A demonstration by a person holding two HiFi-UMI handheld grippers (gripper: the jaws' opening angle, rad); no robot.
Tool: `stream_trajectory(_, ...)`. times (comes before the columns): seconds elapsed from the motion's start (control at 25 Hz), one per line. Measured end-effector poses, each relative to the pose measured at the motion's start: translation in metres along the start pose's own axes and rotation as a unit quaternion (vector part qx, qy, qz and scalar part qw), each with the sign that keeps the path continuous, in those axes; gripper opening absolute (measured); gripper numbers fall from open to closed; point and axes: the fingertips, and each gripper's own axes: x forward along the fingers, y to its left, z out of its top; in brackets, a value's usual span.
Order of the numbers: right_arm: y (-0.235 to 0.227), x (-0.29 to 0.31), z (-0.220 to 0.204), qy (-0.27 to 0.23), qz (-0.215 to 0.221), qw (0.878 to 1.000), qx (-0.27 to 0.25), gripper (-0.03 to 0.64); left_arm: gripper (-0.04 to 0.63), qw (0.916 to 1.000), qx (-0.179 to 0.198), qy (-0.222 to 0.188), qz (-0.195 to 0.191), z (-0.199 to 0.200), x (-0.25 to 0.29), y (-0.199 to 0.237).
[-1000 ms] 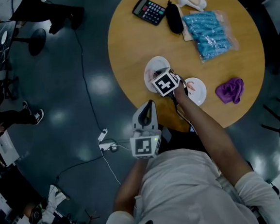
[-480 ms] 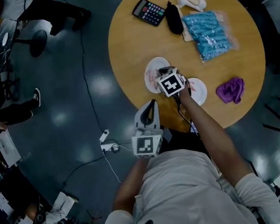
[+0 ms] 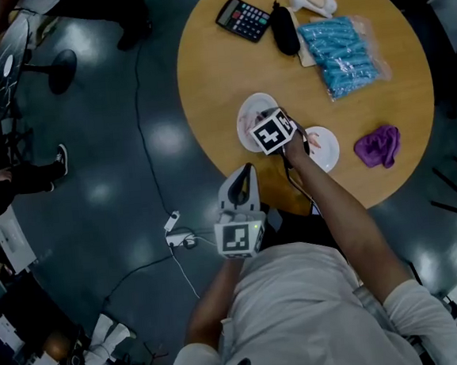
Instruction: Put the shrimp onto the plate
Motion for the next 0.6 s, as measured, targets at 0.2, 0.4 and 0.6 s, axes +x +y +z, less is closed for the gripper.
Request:
stream_trajectory(0.2,-0.018,-0.032,0.004,-0.054,-0.016,0.998,0.020,0.064,0.008,1.0000,0.006,-0.004,-0.005,0.006,0.005,-0.002)
stream_trajectory(0.4,-0.058,-0.085,-0.043,-0.085,-0.026,0.995,0.048,0.064,0.008,0.9998,-0.006,-0.013,-0.015,0.023,0.012,-0.013)
stream_trajectory(0.6,-0.086,-0.098,-0.126,-0.024,-0.041,0.994,-0.102,0.064,0.008,0.9994,-0.002,-0.015,-0.032,0.023,0.018,-0.021)
